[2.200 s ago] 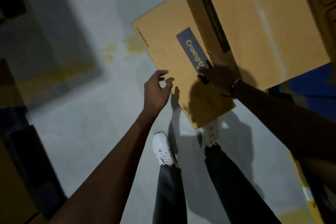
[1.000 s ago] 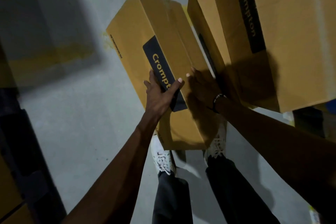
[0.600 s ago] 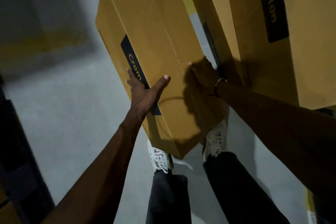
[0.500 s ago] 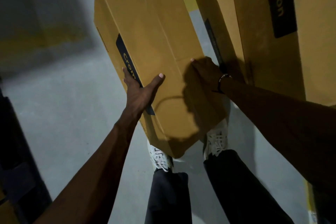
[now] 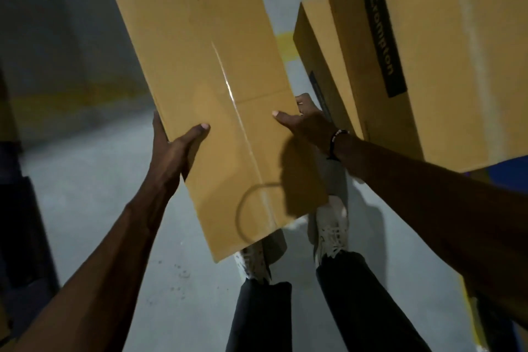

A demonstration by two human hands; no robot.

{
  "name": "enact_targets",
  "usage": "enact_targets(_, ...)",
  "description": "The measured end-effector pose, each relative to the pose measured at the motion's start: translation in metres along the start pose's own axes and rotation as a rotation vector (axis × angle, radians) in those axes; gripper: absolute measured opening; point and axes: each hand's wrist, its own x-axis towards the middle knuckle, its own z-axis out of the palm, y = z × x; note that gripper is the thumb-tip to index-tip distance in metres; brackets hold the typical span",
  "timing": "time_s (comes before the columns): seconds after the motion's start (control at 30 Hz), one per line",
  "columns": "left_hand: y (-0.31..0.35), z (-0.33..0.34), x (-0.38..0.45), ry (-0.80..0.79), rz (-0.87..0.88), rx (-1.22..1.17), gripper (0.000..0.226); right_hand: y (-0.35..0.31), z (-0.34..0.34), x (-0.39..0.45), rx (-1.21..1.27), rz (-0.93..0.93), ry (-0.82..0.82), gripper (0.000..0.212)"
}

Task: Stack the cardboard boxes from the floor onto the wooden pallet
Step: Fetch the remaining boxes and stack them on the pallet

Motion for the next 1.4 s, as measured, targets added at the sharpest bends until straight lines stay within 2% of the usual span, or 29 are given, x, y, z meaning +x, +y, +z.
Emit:
enact_targets(0.07, 0.033, -0.027, -0.012, -0.028, 0.026, -0.034, 0.088, -0.041, -0.005, -0.023, 0.024, -0.054, -0.002, 0.057)
enact_targets(0.13, 0.071, -0.057, -0.031, -0.046, 0.027, -0.081, 0.092, -0.092, -0.015, -0.053, 0.040, -0.113, -0.014, 0.061)
enact_targets(0.23, 0.131, -0.099, -0.078, -0.080, -0.003, -0.143, 0.106, -0.168, -0.037, -0.109, 0.018, -0.202, -0.035, 0.059)
enact_targets(0.37, 0.205, -0.150, -0.163, -0.034, 0.020, -0.174, 0.135, -0.260, -0.068, -0.193, -0.026, -0.346, -0.054, 0.062)
enact_targets(0.53, 0.285, -0.181, -0.293, 0.140, 0.154, -0.248, 0.118, -0.353, -0.101, -0.299, -0.041, -0.496, -0.107, 0.056)
enact_targets(0.73, 0.337, -0.203, -0.449, 0.356, 0.330, -0.364, 0.071, -0.437, -0.121, -0.416, -0.045, -0.630, -0.247, 0.067)
enact_targets(0.9, 0.332, -0.224, -0.570, 0.526, 0.392, -0.476, 0.090, -0.475, -0.104, -0.491, -0.048, -0.685, -0.477, 0.067)
enact_targets(1.07, 0.291, -0.230, -0.680, 0.735, 0.376, -0.642, 0.087, -0.486, -0.053, -0.573, -0.082, -0.719, -0.739, 0.068)
enact_targets(1.2, 0.240, -0.230, -0.757, 0.916, 0.362, -0.820, 0.088, -0.482, 0.006, -0.635, -0.148, -0.724, -0.971, 0.060)
enact_targets(1.4, 0.158, -0.217, -0.865, 1.165, 0.344, -1.029, 0.084, -0.455, 0.096, -0.736, -0.318, -0.673, -1.263, 0.075)
